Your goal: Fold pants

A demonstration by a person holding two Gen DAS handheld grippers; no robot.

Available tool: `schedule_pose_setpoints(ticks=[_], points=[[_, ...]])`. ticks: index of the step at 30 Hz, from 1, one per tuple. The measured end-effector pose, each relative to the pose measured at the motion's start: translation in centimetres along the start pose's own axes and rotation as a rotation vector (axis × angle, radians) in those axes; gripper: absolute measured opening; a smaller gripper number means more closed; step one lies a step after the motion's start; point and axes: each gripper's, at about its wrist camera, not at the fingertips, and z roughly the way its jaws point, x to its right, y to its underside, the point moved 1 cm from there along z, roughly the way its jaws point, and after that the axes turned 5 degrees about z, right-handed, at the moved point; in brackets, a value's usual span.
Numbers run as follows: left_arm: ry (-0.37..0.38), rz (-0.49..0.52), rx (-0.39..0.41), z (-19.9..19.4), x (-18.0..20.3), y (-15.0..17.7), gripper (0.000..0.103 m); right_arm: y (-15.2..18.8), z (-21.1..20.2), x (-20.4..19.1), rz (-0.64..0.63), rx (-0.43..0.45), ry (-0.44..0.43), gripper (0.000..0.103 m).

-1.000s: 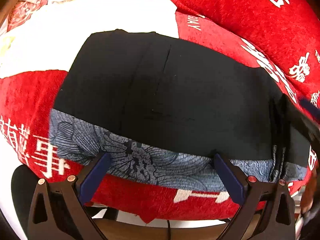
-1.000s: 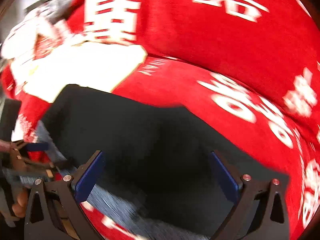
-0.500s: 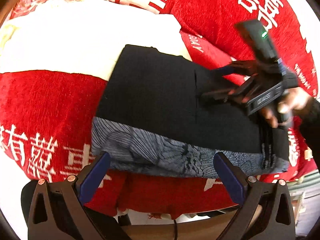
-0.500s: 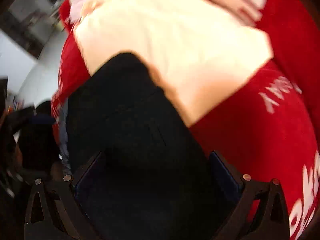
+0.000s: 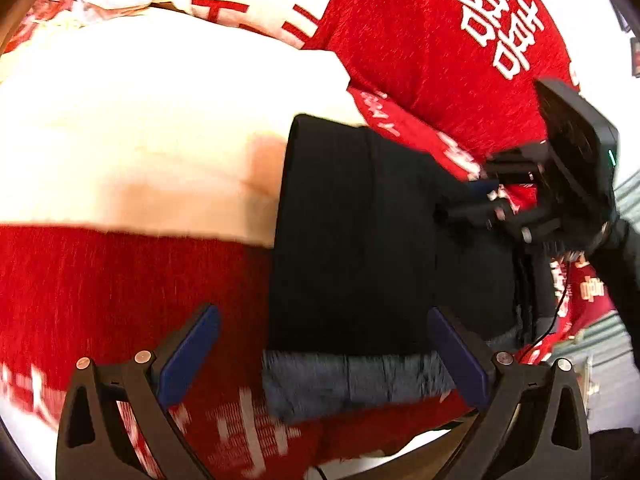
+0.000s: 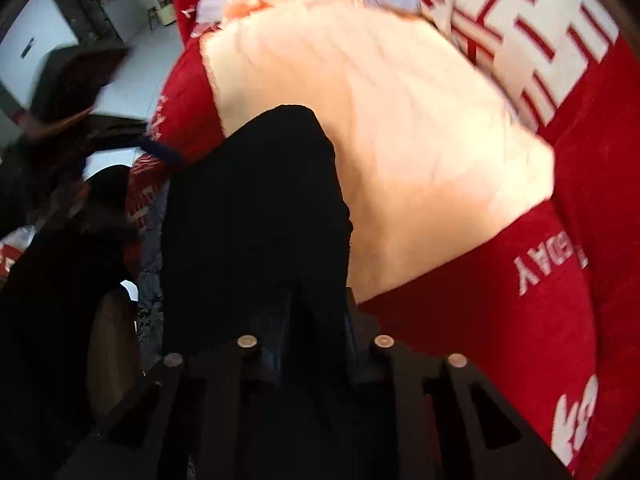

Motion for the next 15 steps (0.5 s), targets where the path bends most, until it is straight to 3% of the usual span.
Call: schedule_pose_setpoints(ticks=[4, 7, 11, 13, 14, 15], points=[[0.078, 0.027, -0.009, 1.2, -1.1, -2.0, 0.103, 0.7, -2.5, -1.4, -0.041, 0.065, 0.026, 0.022], [0.18, 0.071, -0.013, 2.0, -0.4, -3.3, 0.103, 0.9, -4.3, -2.6, -0.061, 0.119, 0.023, 0.021], [0.259, 0.14, -0.098, 4.8, 1.7, -3.9, 0.103, 0.4, -4.4, -3.0, -0.06, 0.128, 0.029, 0.017], [0.267, 0.171, -0.147, 6.2, 3.4, -3.8, 0.103, 0.2, -3.2, -2.6, -0.049, 0.105, 0.041, 0.017], [0.225, 0.201, -0.158, 6.6, 4.2, -3.7, 0.102, 0.2, -2.7, -2.4, -0.044, 0.095, 0.051, 0.017], [0.179, 0.219, -0.171, 6.9, 4.6, -3.6, 0.087, 0.2, -2.3, -2.2, -0.037, 0.084, 0.059, 0.017]])
